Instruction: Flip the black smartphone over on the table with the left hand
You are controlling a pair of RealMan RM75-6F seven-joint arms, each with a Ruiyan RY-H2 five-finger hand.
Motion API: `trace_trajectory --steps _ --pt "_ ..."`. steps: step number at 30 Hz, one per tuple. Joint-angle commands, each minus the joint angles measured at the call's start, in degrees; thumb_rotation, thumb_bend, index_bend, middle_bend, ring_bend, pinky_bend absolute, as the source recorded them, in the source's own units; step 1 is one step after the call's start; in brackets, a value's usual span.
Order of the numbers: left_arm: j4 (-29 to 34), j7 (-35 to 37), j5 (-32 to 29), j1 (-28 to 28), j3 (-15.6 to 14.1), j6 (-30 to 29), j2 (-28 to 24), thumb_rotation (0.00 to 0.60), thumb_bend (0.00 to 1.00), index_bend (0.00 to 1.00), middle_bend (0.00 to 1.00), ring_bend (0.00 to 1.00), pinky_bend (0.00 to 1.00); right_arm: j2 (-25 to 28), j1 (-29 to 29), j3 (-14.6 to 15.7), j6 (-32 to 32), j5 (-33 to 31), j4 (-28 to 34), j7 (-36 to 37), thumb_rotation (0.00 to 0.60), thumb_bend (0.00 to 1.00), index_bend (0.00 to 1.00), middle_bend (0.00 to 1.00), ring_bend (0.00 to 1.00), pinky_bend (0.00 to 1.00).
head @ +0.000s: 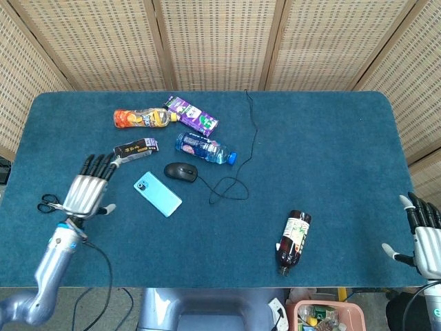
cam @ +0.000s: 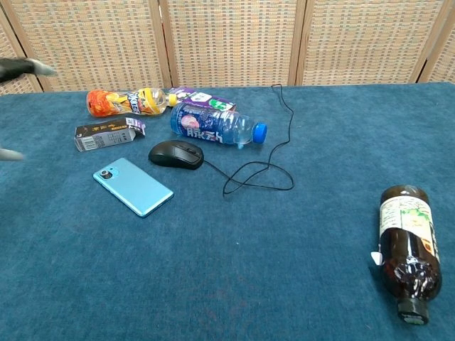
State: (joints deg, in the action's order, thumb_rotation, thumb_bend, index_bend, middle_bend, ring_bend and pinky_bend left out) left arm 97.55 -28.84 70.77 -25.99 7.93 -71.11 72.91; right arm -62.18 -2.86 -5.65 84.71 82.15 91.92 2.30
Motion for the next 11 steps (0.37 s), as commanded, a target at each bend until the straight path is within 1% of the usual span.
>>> trace_trajectory --steps 1,4,8,11 --pt "4.58 5.83 4.83 7.76 -3.50 -9.49 -4.87 0.600 0.00 0.00 0.00 0.00 0.00 0.08 0.09 0.01 0.31 0.23 0.18 0.00 0.600 0.00 0.00 0.00 0.00 0.00" --pt "4.80 10.88 7.42 11.36 -5.07 -13.80 -6.04 0.600 0.00 0.00 0.00 0.00 0.00 0.09 0.18 0.06 0.38 0.20 0.07 0.01 0.600 0.00 0.00 0.00 0.00 0.00" --pt "4.44 14.25 9.79 14.10 -7.04 -16.22 -7.68 0.600 0.00 0.00 0.00 0.00 0.00 0.07 0.19 0.14 0.32 0.26 -0.01 0.20 0.600 0.00 0.00 0.00 0.00 0.00" --pt "3.82 16.24 10.30 15.01 -7.53 -16.26 -7.85 0.600 0.00 0.00 0.00 0.00 0.00 0.17 0.31 0.11 0.71 0.49 0.12 0.37 0.600 0.00 0.00 0.00 0.00 0.00"
